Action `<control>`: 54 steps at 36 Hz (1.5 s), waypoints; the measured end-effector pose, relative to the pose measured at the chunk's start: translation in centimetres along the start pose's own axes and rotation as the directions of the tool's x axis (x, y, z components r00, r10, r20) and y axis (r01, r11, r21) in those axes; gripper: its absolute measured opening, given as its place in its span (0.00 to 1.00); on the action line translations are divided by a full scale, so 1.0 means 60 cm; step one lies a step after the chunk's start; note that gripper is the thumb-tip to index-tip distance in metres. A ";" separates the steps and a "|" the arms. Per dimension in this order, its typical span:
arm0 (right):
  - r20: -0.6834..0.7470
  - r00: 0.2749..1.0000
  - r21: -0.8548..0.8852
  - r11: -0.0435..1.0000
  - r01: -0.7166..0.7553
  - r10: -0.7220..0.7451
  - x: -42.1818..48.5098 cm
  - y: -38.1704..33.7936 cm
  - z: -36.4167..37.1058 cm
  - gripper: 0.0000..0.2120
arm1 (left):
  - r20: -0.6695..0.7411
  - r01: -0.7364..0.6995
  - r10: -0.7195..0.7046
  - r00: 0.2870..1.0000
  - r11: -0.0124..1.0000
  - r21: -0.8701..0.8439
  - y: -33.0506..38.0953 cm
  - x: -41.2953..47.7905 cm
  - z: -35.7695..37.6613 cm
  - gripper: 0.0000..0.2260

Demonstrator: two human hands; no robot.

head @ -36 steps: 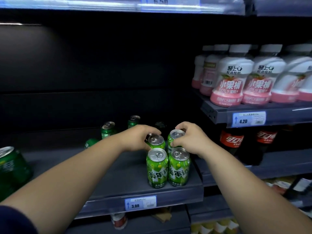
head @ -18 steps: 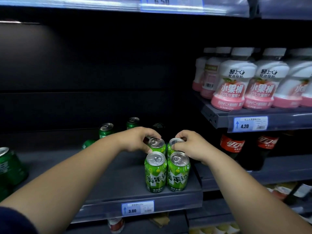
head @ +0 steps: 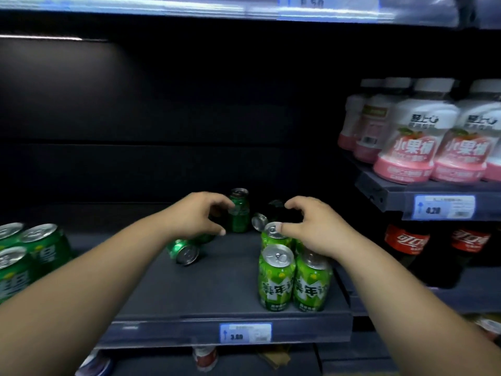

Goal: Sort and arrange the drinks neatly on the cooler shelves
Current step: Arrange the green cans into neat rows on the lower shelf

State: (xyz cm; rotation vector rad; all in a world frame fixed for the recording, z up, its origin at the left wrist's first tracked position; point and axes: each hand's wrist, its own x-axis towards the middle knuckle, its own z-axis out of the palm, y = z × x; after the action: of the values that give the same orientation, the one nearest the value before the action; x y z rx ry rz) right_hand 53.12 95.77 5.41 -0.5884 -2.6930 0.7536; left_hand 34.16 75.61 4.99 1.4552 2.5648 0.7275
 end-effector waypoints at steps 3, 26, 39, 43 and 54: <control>-0.011 0.996 -0.003 0.997 0.083 -0.083 -0.005 -0.056 0.013 0.29 | 0.009 0.064 -0.064 0.998 0.998 0.029 -0.036 -0.023 -0.025 0.26; -0.004 0.978 0.395 0.899 -0.188 0.206 0.138 -0.206 0.306 0.49 | -0.072 0.285 -0.298 0.952 0.946 -0.155 -0.257 -0.076 0.019 0.22; -0.108 0.976 0.327 0.933 -0.147 0.191 0.127 -0.199 0.334 0.36 | 0.313 -0.051 -0.138 0.940 0.849 0.526 -0.236 -0.091 -0.038 0.30; -0.123 0.973 0.344 0.928 -0.143 0.196 0.096 -0.189 0.334 0.32 | 0.356 -0.222 0.041 0.934 0.847 0.482 -0.234 -0.095 -0.011 0.38; -0.014 0.995 0.346 0.934 -0.088 0.099 0.042 -0.182 0.324 0.30 | 0.071 0.109 -0.119 0.990 0.985 0.137 -0.254 -0.129 -0.086 0.29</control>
State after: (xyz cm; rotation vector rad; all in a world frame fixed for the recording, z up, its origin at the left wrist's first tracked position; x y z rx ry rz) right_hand 40.37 80.04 -4.25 -0.6337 -2.4333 1.1996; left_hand 24.77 60.80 1.50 1.3292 2.6547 0.4823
